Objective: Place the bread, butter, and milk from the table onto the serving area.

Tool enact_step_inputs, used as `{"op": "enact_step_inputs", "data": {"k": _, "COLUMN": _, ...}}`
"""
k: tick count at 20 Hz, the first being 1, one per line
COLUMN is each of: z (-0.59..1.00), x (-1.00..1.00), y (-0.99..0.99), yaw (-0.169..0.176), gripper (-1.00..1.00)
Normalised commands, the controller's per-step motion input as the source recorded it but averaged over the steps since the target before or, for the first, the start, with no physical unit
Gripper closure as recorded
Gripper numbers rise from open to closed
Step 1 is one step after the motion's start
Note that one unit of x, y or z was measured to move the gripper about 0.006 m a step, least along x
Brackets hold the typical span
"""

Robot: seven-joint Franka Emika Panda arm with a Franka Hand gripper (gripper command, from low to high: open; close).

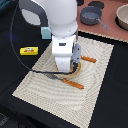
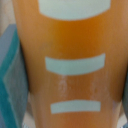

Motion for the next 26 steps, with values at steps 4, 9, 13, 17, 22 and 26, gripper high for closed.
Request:
{"op": "enact_step_inputs", "data": {"k": 4, "z": 0.18, "x": 0.27, "y": 0.18, "yaw": 0.000, "gripper": -1.00}}
{"op": "enact_step_inputs", "data": {"k": 9, "z": 0.90, "x": 0.00, "y": 0.26, "yaw": 0.000, "gripper": -1.00}}
{"op": "enact_step_inputs", "data": {"k": 13, "z": 1.00, "x": -0.43, "y": 0.29, "yaw": 0.000, "gripper": -1.00}}
{"op": "enact_step_inputs", "data": {"k": 17, "z": 0.88, "x": -0.85, "y": 0.25, "yaw": 0.000, "gripper": -1.00}}
{"op": "enact_step_inputs", "data": {"k": 22, "z": 0.15, "x": -1.00, "y": 0.11, "yaw": 0.000, "gripper": -1.00}}
{"op": "enact_step_inputs", "data": {"k": 26, "z": -0.11, "x": -1.00, "y": 0.00, "yaw": 0.000, "gripper": -1.00}}
